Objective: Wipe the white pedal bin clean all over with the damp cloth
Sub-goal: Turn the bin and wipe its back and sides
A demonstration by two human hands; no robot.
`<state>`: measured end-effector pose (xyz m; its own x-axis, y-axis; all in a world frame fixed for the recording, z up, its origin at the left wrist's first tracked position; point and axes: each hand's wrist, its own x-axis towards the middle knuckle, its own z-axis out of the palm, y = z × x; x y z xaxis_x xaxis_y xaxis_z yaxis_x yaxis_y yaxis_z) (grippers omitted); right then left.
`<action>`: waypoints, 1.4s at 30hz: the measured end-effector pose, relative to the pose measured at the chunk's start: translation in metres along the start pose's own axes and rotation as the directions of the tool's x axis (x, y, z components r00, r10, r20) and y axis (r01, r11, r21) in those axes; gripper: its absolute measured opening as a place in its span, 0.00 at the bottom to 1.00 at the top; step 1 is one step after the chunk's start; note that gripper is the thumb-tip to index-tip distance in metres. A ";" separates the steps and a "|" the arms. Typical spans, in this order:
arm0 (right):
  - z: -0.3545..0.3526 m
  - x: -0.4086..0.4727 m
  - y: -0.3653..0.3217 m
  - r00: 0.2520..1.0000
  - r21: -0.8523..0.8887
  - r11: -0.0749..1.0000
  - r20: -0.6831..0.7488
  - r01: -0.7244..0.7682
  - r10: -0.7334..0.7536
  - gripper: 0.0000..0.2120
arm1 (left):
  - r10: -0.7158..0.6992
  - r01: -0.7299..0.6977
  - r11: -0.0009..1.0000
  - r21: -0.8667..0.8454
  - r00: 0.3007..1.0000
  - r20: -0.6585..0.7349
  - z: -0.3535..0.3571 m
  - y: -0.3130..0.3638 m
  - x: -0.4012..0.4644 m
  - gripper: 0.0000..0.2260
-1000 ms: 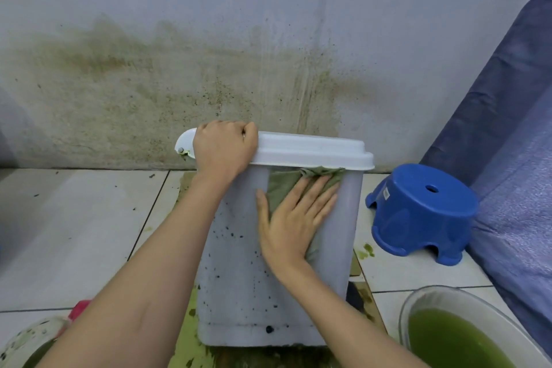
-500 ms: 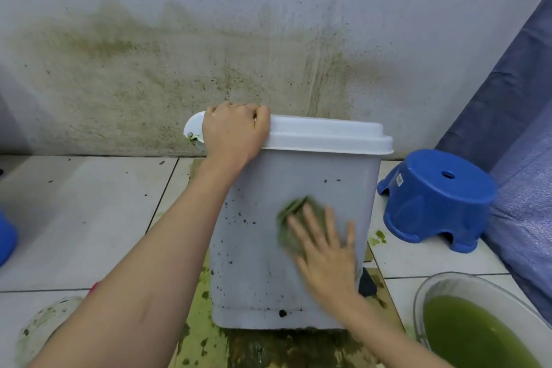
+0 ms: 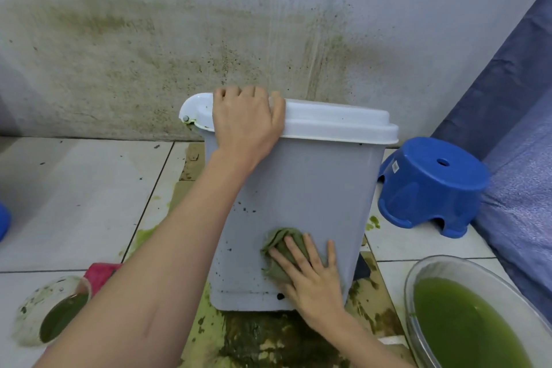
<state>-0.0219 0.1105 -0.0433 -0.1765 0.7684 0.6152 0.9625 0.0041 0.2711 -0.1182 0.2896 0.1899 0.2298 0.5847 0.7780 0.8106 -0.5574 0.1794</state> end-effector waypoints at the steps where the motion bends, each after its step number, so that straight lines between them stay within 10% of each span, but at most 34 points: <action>1: -0.006 0.006 0.012 1.000 -0.011 1.000 0.010 -0.017 0.017 0.30 | 0.019 -0.020 0.999 0.032 1.000 0.014 -0.002 0.000 -0.002 0.29; 4: -0.027 0.052 0.051 0.940 0.025 0.941 -0.043 -0.337 0.338 0.26 | 0.046 -0.049 0.997 0.057 0.998 0.048 -0.005 0.003 -0.002 0.31; 7: -0.048 0.108 0.069 0.694 0.318 0.683 -0.099 -0.657 0.713 0.26 | 0.016 -0.021 0.998 0.060 0.997 0.075 -0.005 0.015 0.003 0.29; 14: -0.001 0.024 0.023 0.741 0.306 0.715 -0.041 -0.629 0.670 0.24 | -0.007 0.009 1.000 0.022 0.996 -0.088 0.015 0.009 0.006 0.16; 22: -0.003 0.007 -0.023 0.311 0.469 0.166 0.250 -0.867 0.917 0.29 | 0.063 -0.065 0.998 -0.024 0.995 -0.071 0.024 0.000 0.011 0.18; 28: 0.015 -0.012 -0.070 0.867 0.206 0.843 0.154 -0.498 0.474 0.29 | 0.068 -0.068 0.998 0.003 0.995 -0.070 0.026 0.003 0.011 0.22; 32: 0.021 -0.061 -0.077 0.975 0.066 0.986 0.171 -0.155 0.142 0.38 | 0.060 -0.061 0.998 -0.028 0.998 -0.019 0.020 0.000 0.012 0.20; 34: 0.015 -0.082 -0.058 0.945 0.056 0.974 0.258 -0.221 0.200 0.46 | 0.067 -0.068 0.997 -0.039 0.997 -0.043 0.019 -0.001 0.009 0.18; 37: 0.003 -0.081 -0.021 0.766 0.150 0.765 0.298 -0.627 0.569 0.31 | 0.059 -0.060 0.998 -0.010 0.993 -0.103 0.023 -0.001 0.008 0.19; 39: -0.001 -0.059 -0.008 0.461 0.363 0.325 0.398 -0.873 0.793 0.26 | 0.057 -0.055 0.998 0.021 0.989 -0.140 0.026 0.001 0.009 0.15; 42: -0.011 -0.031 -0.017 0.179 0.557 -0.150 0.493 -0.817 0.851 0.33 | 0.055 -0.048 0.998 0.045 0.985 -0.161 0.033 -0.003 0.009 0.14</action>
<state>-0.0348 0.0795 -0.0590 0.8891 0.4570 -0.0240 0.1141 -0.2722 -0.9555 -0.1009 0.3157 0.1764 0.1841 0.4508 0.8734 0.8220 -0.5579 0.1147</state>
